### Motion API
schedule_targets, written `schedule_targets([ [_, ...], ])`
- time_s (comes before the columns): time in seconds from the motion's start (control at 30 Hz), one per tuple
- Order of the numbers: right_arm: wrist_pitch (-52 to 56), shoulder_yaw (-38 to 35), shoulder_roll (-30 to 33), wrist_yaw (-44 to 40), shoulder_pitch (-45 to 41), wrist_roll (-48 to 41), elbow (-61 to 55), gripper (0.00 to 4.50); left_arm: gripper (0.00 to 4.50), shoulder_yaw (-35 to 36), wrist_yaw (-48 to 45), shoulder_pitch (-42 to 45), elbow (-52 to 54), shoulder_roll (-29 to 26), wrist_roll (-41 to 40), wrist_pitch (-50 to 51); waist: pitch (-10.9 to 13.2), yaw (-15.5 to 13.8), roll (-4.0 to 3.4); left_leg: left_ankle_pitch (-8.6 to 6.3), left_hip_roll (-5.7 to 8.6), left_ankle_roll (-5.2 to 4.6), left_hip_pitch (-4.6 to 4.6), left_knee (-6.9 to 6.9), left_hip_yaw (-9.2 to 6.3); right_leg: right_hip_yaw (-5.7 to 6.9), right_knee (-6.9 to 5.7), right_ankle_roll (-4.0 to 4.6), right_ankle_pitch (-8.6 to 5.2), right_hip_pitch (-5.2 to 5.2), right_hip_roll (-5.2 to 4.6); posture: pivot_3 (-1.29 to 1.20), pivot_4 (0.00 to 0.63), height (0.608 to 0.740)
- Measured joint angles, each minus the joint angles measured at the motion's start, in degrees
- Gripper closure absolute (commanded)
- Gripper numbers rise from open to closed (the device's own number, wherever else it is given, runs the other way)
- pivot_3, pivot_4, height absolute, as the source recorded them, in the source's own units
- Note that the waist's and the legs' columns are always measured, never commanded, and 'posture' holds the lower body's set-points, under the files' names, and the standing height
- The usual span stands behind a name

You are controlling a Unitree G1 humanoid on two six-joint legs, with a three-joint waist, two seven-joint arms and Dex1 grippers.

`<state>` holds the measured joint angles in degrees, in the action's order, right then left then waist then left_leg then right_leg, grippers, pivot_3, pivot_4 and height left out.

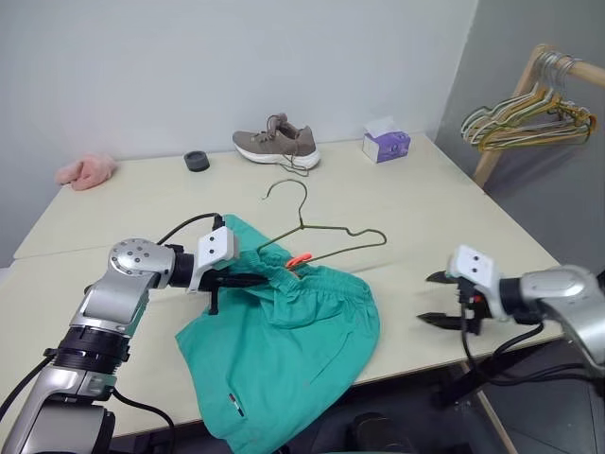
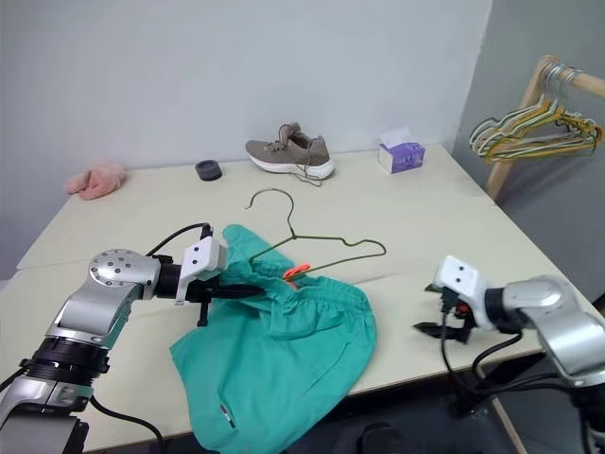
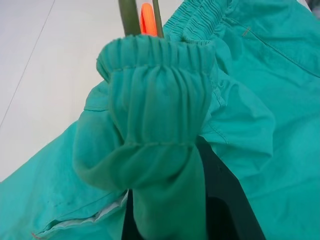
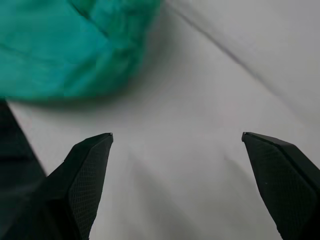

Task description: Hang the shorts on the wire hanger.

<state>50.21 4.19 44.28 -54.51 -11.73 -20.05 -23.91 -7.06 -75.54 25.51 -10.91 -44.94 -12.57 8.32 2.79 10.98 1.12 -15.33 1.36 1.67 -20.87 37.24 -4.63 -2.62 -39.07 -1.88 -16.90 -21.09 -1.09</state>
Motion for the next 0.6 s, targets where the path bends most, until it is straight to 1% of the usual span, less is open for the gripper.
schedule_targets([
  [0.03,3.3,-0.1,-2.6,2.6,0.0,-1.0,-0.7,0.04,4.50,0.0,0.0,0.0,-0.1,0.1,0.0,0.0,0.0,0.0,0.00,0.01,0.01,0.00,0.00,0.06,-0.01,0.00,0.01,-0.03,0.02,0.03,0.00,-0.22,0.000,0.740],
  [0.17,9.2,0.2,-9.4,9.6,-0.3,-1.7,-0.5,0.04,4.50,0.0,0.0,0.0,-0.2,0.2,0.0,0.0,0.0,0.1,0.00,0.00,0.03,0.00,-0.04,0.24,0.00,-0.02,0.03,-0.08,0.05,0.07,-0.02,-0.22,0.000,0.740],
  [0.33,12.4,1.6,-15.8,14.4,-1.8,-2.7,1.6,0.04,4.50,0.0,0.1,1.0,-0.4,0.5,0.0,0.0,0.0,0.1,0.00,0.00,0.02,0.00,-0.06,0.23,-0.02,0.00,0.03,-0.08,0.05,0.04,-0.02,-0.20,0.000,0.740],
  [0.4,12.9,2.8,-18.1,16.0,-1.9,-3.2,2.1,0.43,4.50,0.0,0.3,1.2,-0.4,0.6,0.0,0.0,0.0,0.1,-0.02,0.00,0.03,0.00,-0.07,0.21,-0.01,-0.02,0.03,-0.08,0.05,0.03,-0.02,-0.20,0.000,0.740],
  [0.43,12.8,3.2,-18.4,16.3,-1.9,-3.1,2.2,0.58,4.50,0.0,0.5,1.2,-0.4,0.7,0.0,0.0,0.0,0.1,-0.02,-0.01,0.03,0.00,-0.08,0.21,-0.01,-0.02,0.03,-0.08,0.05,0.02,-0.02,-0.20,0.000,0.740],
  [0.47,12.5,4.0,-18.4,17.1,-1.8,-2.9,2.2,0.84,4.50,0.0,0.7,1.2,-0.4,0.7,-0.1,0.1,0.0,0.1,-0.02,-0.01,0.03,0.00,-0.10,0.21,-0.01,-0.02,0.03,-0.08,0.05,0.02,-0.02,-0.19,0.000,0.740],
  [0.5,12.2,4.4,-18.7,17.9,-1.8,-2.4,2.3,1.26,4.50,0.1,0.9,1.1,-0.3,0.7,-0.2,0.4,0.0,0.1,-0.02,-0.01,0.03,0.00,-0.11,0.22,-0.01,-0.02,0.04,-0.08,0.05,0.01,-0.03,-0.19,0.000,0.740],
  [0.53,11.4,4.7,-18.9,19.0,-1.8,-1.6,2.3,1.47,4.50,0.3,1.1,1.0,0.0,0.7,-0.4,1.0,0.0,0.0,-0.02,-0.01,0.03,0.00,-0.11,0.22,-0.01,-0.02,0.04,-0.08,0.05,0.00,-0.04,-0.19,0.000,0.740],
  [0.57,10.7,4.9,-19.0,19.9,-1.8,-1.2,2.4,1.91,4.50,0.5,1.2,0.9,0.3,0.7,-0.7,1.5,0.0,0.0,-0.02,-0.01,0.03,0.00,-0.11,0.22,-0.01,-0.02,0.04,-0.08,0.05,0.00,-0.04,-0.19,0.000,0.740],
  [0.6,10.0,5.0,-19.4,20.7,-1.8,-0.8,2.7,2.21,4.50,0.9,1.3,0.5,0.9,0.7,-1.0,2.0,0.0,0.0,-0.02,-0.01,0.03,0.00,-0.11,0.22,-0.01,-0.01,0.04,-0.08,0.05,0.00,-0.04,-0.19,0.000,0.740],
])
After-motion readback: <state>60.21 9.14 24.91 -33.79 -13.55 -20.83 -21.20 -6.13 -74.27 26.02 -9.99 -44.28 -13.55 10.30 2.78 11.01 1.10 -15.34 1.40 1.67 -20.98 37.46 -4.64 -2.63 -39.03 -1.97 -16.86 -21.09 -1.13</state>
